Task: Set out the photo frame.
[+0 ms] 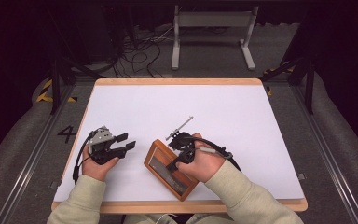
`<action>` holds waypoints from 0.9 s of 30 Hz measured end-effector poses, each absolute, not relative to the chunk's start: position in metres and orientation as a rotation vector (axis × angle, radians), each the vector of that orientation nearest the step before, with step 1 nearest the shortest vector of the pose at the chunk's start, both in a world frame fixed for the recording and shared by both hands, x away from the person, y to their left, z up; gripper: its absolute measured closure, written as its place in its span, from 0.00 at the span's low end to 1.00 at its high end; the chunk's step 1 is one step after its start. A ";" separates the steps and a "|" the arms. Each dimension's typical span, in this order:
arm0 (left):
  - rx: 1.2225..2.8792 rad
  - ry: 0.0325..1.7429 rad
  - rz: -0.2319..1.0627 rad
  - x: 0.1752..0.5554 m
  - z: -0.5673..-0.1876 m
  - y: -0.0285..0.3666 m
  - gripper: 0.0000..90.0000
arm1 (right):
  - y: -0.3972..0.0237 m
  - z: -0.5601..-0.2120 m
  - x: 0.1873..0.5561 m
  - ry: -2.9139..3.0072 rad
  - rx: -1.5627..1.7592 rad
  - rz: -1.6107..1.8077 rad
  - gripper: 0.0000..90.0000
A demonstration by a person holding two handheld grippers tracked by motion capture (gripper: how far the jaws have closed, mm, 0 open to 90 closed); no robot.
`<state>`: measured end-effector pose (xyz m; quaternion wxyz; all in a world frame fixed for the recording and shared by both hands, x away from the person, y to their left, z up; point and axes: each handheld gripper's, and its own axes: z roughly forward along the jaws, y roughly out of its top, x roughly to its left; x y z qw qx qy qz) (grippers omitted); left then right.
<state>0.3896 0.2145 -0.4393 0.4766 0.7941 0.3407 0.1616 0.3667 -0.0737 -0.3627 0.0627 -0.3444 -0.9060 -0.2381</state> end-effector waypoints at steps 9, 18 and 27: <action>1.938 0.850 0.405 0.386 -0.441 0.220 0.57 | -0.085 -0.334 0.379 -2.855 -0.891 -0.715 0.82; 1.938 0.855 0.409 0.384 -0.441 0.223 0.57 | -0.093 -0.304 0.401 -3.040 -0.553 -0.642 0.82; 1.936 0.856 0.401 0.386 -0.442 0.222 0.57 | -0.097 -0.301 0.428 -3.107 -0.238 -0.600 0.82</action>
